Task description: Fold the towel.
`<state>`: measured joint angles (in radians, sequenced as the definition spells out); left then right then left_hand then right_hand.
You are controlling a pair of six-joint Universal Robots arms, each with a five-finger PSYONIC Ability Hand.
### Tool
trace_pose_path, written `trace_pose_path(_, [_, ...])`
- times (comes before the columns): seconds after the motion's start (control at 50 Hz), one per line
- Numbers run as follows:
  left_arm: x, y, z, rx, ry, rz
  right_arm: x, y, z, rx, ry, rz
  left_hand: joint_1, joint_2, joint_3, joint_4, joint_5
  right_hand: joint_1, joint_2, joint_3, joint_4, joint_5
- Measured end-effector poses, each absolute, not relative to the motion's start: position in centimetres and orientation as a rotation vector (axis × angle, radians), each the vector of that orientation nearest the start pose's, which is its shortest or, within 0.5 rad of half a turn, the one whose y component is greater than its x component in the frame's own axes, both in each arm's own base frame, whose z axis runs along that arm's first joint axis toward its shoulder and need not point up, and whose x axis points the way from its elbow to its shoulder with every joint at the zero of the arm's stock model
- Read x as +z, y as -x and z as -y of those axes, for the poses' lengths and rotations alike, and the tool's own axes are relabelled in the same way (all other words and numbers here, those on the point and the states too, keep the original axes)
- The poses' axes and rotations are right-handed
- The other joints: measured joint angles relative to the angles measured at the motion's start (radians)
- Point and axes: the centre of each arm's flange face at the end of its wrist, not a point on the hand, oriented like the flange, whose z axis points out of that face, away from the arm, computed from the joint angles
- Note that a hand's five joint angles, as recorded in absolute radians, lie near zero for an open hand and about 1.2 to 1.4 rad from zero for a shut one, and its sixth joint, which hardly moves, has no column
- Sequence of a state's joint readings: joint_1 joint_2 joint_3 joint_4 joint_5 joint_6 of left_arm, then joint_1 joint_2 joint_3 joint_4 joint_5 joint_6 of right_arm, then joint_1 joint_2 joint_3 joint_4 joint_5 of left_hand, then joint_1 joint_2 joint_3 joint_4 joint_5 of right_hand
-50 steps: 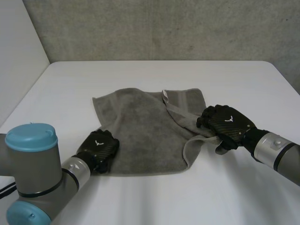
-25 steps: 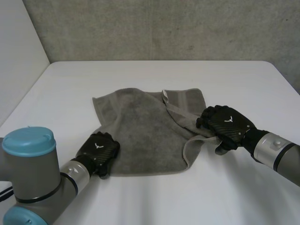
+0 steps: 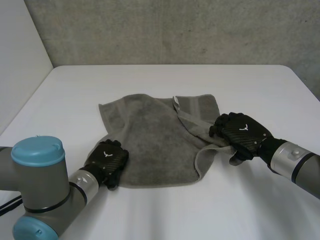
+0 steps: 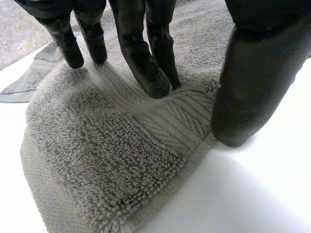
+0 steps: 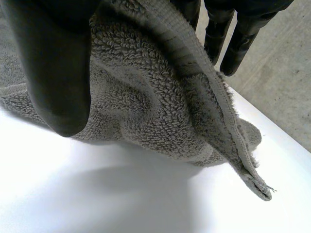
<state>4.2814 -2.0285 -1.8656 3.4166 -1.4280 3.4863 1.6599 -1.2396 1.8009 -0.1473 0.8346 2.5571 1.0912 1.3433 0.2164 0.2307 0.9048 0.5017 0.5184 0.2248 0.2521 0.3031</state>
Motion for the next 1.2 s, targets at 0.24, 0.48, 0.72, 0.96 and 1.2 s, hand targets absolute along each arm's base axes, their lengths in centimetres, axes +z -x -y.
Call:
trace_pose_path(0.24, [11.0,25.8,21.9,-1.732,-1.174,-2.565,16.3,-21.8,26.9,-1.617,1.264,-1.913,0.000,0.000,0.000,0.000,0.000,0.000,0.000,0.000,0.000,0.000])
trace_pose_path(0.48, [14.1,26.0,22.2,-1.880,-1.122,-2.508,16.4,-21.7,27.0,-1.623,1.263,-1.915,0.000,0.001,0.000,0.000,0.000,0.000,0.000,0.000,0.000,0.000])
trace_pose_path(0.72, [14.2,26.1,22.0,-1.888,-1.111,-2.530,16.9,-21.6,27.2,-1.642,1.254,-1.918,0.000,0.001,0.000,0.000,0.000,0.124,0.109,0.000,0.000,0.145])
trace_pose_path(0.96, [18.7,24.8,22.8,-2.052,-1.042,-2.435,22.1,-19.7,27.6,-1.834,1.226,-1.897,0.000,0.001,0.000,0.000,0.000,0.783,0.743,0.000,0.000,0.821])
trace_pose_path(1.2, [20.7,23.7,22.5,-2.102,-1.016,-2.453,22.2,-18.1,27.1,-1.818,1.187,-1.954,0.000,0.003,0.000,0.000,0.000,0.783,0.743,0.000,0.000,0.821])
